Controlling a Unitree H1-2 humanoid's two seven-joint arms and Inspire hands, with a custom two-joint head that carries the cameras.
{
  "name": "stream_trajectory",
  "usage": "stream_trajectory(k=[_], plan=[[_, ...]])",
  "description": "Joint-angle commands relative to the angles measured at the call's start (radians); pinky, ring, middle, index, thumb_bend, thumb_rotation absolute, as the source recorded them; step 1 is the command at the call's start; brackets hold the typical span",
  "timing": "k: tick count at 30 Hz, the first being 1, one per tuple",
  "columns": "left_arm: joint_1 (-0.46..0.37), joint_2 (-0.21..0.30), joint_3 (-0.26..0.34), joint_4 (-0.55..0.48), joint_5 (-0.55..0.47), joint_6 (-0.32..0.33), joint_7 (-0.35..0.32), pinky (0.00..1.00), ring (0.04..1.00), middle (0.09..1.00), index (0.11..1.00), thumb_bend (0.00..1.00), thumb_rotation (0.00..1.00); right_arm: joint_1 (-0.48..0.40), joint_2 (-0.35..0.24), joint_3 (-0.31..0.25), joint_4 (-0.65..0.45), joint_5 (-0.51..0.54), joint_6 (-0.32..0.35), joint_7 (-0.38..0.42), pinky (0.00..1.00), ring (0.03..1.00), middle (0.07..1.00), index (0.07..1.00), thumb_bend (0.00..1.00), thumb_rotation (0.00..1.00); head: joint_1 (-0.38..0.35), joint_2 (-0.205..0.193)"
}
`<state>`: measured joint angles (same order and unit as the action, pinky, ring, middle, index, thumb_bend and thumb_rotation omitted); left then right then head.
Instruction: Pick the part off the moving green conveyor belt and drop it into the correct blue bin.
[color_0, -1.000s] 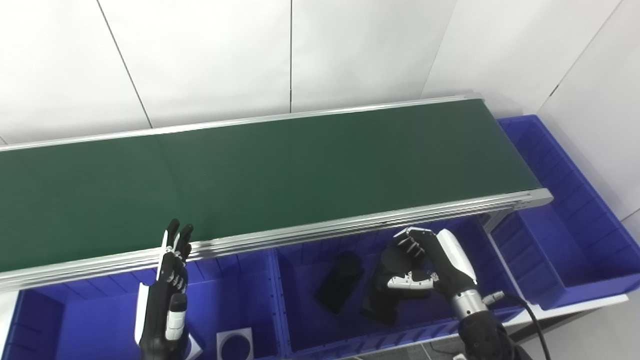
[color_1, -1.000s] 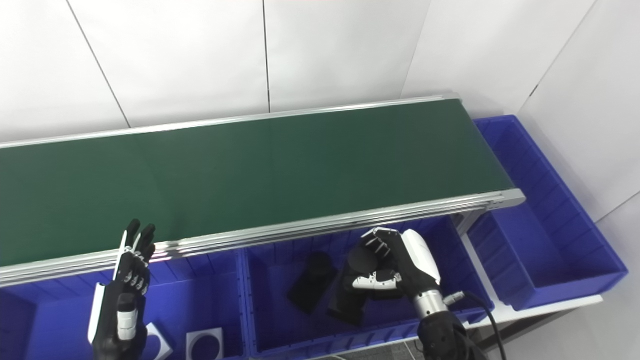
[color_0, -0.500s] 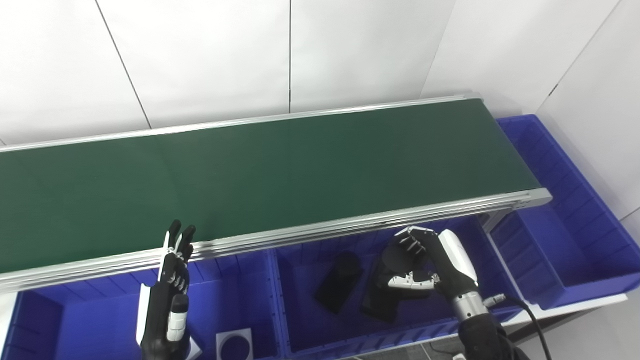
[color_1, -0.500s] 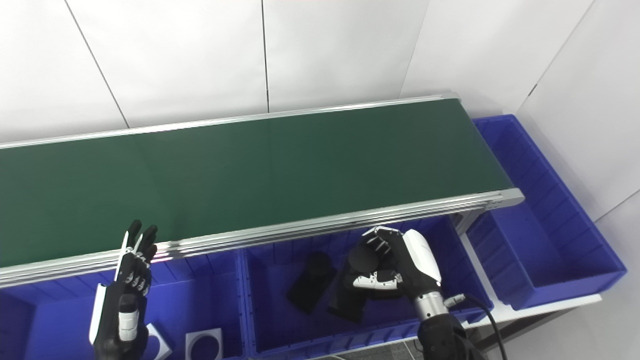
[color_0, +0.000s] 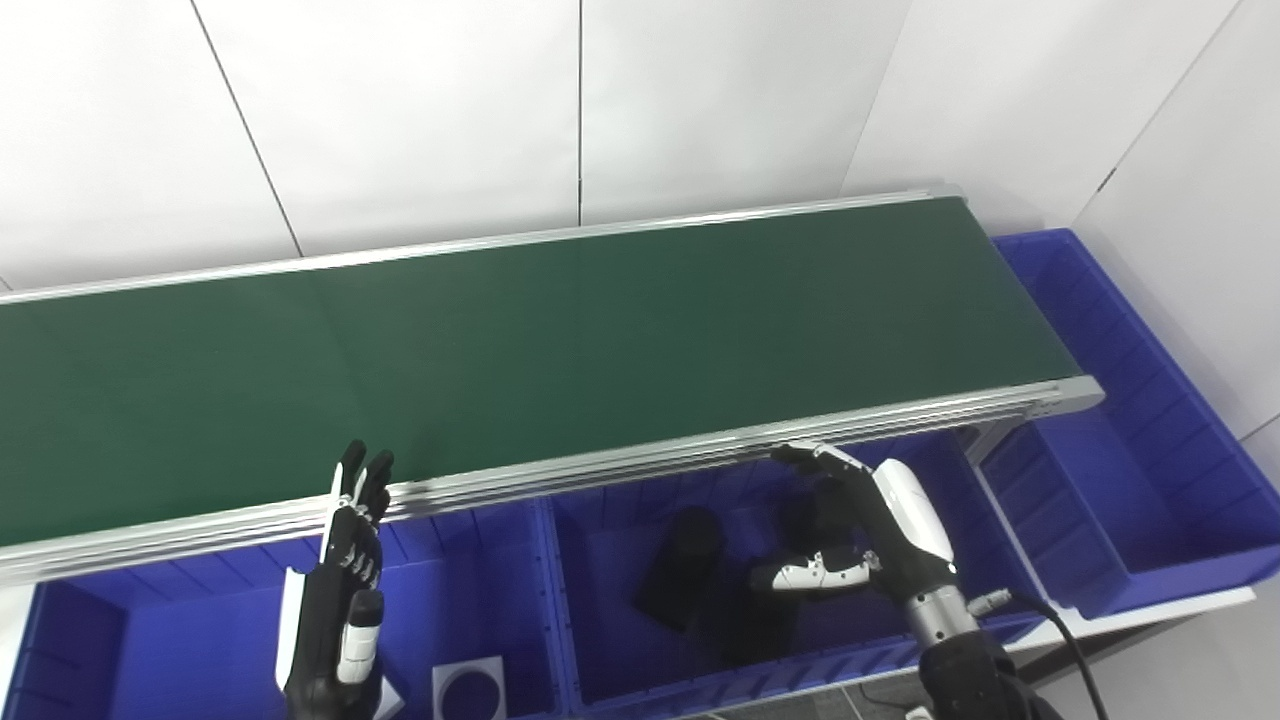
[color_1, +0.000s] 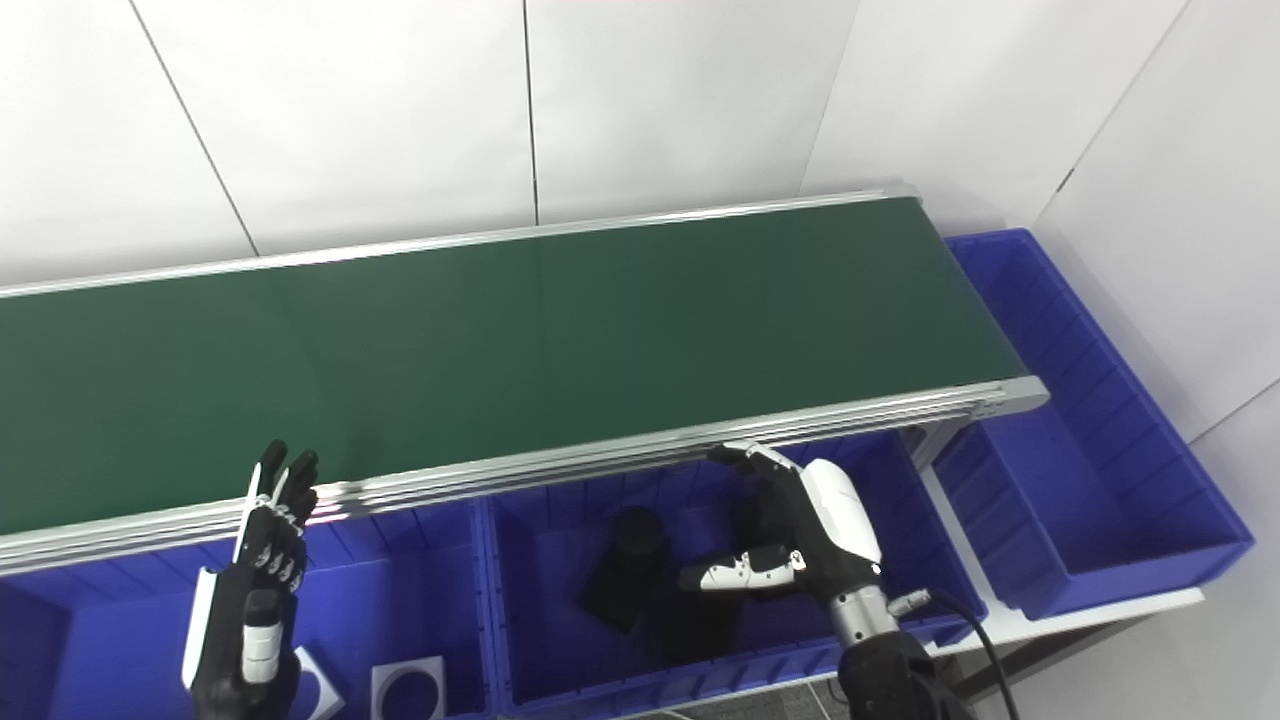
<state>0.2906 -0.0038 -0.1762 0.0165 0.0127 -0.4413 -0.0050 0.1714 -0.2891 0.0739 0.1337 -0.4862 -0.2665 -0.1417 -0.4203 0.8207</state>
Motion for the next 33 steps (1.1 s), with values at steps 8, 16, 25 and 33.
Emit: stream_trajectory(k=[8,16,25,33], plan=[[-0.019,0.026,0.015,-0.011,-0.025,-0.028,-0.031,0.98,0.976,0.945,0.994,0.86,0.93,-0.004,0.019,0.028,-0.049,0.042,-0.061,0.013,0.63,0.725,0.767,0.760,1.00,0.34,0.049,-0.017],[-0.048,0.055,0.044,0.047,-0.032,-0.028,-0.059,0.97,0.971,0.942,0.988,0.84,0.93,-0.024,0.073,0.107,-0.083,0.204,-0.171,0.094,0.71,0.803,0.830,0.819,1.00,0.53,0.148,-0.047],[-0.084,0.058,0.034,0.090,0.009,-0.029,-0.046,0.98,0.966,0.946,0.992,0.79,0.94,-0.050,0.254,0.157,-0.052,0.353,-0.202,0.100,0.89,0.914,0.907,0.893,1.00,0.96,0.267,-0.093],[-0.084,0.059,0.008,0.095,0.044,-0.029,-0.019,0.98,0.963,0.941,0.986,0.80,0.94,-0.042,0.300,0.164,-0.037,0.428,-0.179,0.160,1.00,1.000,0.991,1.000,1.00,1.00,0.361,-0.116]])
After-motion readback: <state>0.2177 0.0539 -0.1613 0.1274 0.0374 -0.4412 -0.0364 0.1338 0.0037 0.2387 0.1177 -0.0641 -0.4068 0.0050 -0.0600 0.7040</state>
